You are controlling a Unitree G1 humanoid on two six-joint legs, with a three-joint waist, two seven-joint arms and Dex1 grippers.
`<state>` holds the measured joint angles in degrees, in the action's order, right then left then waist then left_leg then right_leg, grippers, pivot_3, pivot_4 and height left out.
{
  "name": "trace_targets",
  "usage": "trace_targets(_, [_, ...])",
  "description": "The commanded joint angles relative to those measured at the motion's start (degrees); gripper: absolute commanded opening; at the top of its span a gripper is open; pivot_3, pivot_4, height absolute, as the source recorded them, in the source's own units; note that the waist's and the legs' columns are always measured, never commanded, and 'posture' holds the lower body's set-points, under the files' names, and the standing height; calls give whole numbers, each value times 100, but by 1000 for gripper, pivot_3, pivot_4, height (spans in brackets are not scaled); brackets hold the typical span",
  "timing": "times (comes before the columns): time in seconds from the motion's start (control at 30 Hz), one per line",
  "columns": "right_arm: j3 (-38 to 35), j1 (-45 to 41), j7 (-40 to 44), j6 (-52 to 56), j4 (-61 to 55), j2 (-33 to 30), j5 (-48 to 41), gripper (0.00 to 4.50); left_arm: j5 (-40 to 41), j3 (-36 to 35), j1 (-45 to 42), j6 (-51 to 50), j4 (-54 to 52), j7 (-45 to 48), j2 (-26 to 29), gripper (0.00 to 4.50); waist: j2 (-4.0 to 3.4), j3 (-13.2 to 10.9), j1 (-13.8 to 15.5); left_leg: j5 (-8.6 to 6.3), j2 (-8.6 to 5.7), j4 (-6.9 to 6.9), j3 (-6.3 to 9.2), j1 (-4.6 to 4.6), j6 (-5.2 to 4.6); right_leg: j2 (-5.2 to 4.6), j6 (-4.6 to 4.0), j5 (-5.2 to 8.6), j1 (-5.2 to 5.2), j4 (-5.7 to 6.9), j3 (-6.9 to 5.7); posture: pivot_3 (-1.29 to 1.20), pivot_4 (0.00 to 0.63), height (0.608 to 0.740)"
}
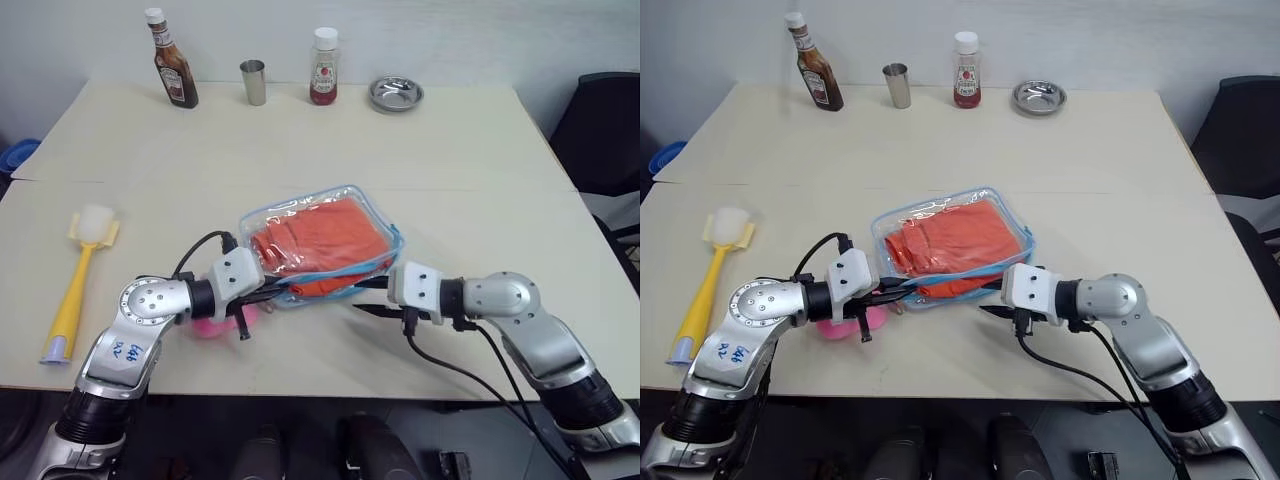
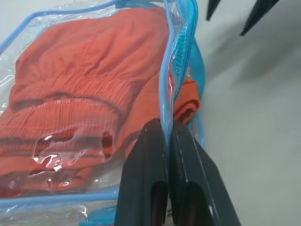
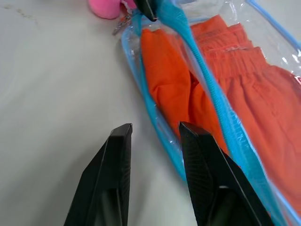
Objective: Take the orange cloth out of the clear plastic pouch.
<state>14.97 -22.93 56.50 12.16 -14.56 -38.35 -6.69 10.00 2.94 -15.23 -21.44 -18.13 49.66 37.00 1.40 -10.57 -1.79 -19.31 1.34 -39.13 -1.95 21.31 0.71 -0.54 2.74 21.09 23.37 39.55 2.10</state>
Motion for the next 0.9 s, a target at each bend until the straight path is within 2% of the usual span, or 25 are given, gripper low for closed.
trace_targets(0.03, [72, -284, -240, -212, 212, 269, 244, 1582, 126, -99, 14, -19, -260, -51, 37, 0, 0, 0, 0, 0, -1, 0, -1, 0, 0, -1, 0, 0, 0, 0, 1, 0, 150, 740])
trace_targets(0.3, [200, -572, -511, -553, 840, 663, 692, 1582, 128, -91, 86, 26, -326, -36, 103, 0, 0, 0, 4, 0, -1, 0, 0, 1, 1, -2, 0, 0, 2, 0, -1, 0, 150, 740])
trace_targets(0.4, [294, -573, -578, -963, 1057, 599, 992, 2105, 134, -103, 109, 58, -324, -14, 138, 0, 0, 0, -2, 0, -1, 0, -1, 1, 0, -2, 0, 0, 2, 0, 0, 0, 150, 740])
trace_targets(0.57, [346, -599, -633, -1441, 1375, 585, 1330, 3649, 118, -92, 84, 148, -270, 13, 202, 0, 0, 0, -9, 0, -1, 1, -2, 1, 1, 0, 0, 0, 3, 1, 0, 0, 150, 740])
trace_targets(0.9, [392, -913, -754, -1404, 2076, 1039, 1495, 3649, 125, -27, 170, 268, -370, 43, 239, 0, 0, 0, -41, 1, 1, 1, -2, 0, 1, 0, 0, 0, 2, 2, 0, 0, 150, 740])
